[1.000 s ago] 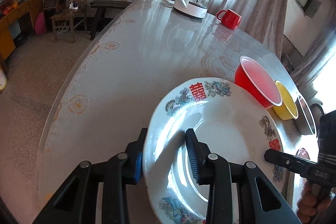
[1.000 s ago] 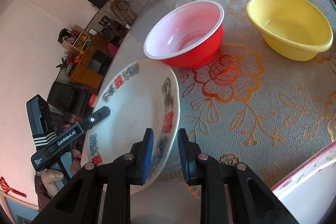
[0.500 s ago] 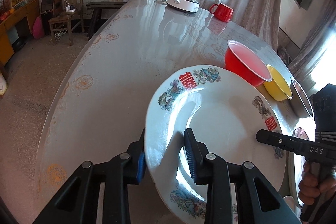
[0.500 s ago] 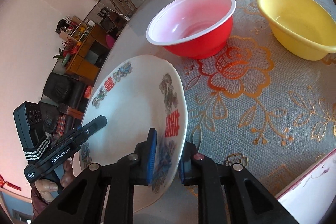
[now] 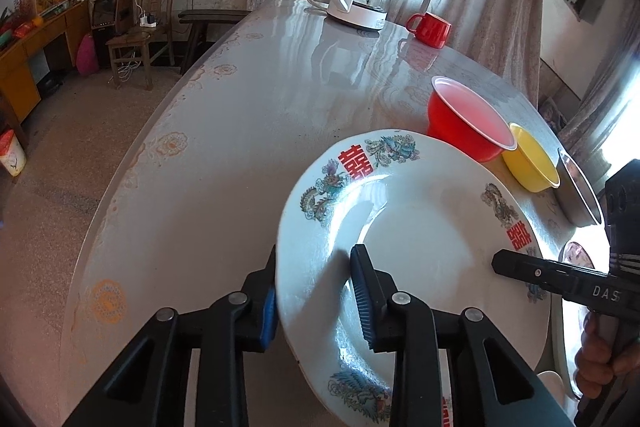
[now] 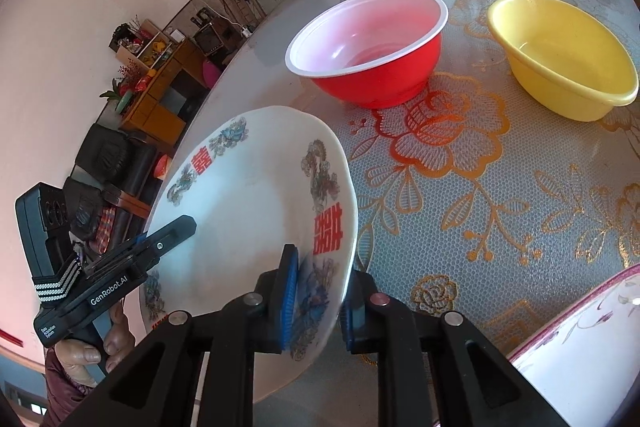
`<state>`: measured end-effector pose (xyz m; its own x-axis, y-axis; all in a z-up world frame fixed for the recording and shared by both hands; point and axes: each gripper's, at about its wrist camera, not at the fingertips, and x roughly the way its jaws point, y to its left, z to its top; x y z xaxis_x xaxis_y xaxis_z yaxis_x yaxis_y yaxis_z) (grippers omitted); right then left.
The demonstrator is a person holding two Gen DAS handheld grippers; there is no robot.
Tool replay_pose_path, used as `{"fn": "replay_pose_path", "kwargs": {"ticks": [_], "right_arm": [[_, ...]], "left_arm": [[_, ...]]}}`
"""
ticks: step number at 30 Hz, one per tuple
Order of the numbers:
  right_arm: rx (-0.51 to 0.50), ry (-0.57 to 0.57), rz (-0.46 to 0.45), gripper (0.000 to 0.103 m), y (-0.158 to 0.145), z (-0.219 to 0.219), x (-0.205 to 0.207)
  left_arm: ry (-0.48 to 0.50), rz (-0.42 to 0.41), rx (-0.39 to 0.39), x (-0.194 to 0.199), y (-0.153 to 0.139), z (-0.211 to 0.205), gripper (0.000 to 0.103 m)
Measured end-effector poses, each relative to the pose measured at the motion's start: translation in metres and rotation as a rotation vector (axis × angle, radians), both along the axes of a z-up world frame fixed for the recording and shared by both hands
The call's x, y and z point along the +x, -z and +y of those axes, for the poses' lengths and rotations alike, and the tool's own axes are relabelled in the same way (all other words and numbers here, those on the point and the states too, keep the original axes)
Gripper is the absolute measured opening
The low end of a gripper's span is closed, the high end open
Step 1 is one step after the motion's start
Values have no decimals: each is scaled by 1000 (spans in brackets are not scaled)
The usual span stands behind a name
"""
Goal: Organize plates and bowls
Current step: 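Lift the red-print plate with both grippers toward the purple-rim plate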
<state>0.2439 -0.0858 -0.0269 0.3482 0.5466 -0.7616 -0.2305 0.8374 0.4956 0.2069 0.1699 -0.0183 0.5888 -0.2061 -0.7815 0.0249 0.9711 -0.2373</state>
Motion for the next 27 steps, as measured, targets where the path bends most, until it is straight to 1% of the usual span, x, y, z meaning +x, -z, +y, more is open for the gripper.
{"fn": "replay_pose_path", "kwargs": {"ticks": [3, 5, 6, 7, 8, 12, 15, 18, 19, 21, 24, 27], "right_arm": [[-3, -2, 0, 18, -1, -1, -3], [-4, 7, -10, 18, -5, -3, -5], [-18, 3, -26, 18, -8, 1, -3], [-42, -5, -29, 20, -9, 5, -2], [-71, -16, -11, 22, -6, 8, 1], [-59, -28, -20, 23, -8, 7, 6], [-60, -36, -23, 21, -8, 6, 4], [-60, -23, -28, 21, -9, 3, 0], [-53, -12, -30, 20, -10, 1, -1], [-38, -5, -31, 19, -9, -2, -1], [-37, -18, -36, 19, -11, 0, -5], [33, -16, -38, 19, -16, -5, -9]], "left_arm": [[-8, 7, -22, -3, -1, 1, 31], [-3, -5, -10, -6, -2, -3, 31], [-2, 0, -4, -5, -2, -4, 31], [-6, 19, 0, -3, 0, -5, 31], [-13, 16, -6, -2, -1, -6, 31], [-2, 12, 24, 1, 1, -9, 35], [-5, 3, 46, -1, 1, -13, 34], [-10, -14, -1, -10, -1, -8, 29], [-11, -16, -15, -12, -1, -6, 28], [-15, -15, -16, -13, -1, -5, 28], [-36, -19, -58, -18, -4, 1, 26], [-32, -26, -96, -24, -8, 3, 24]]}}
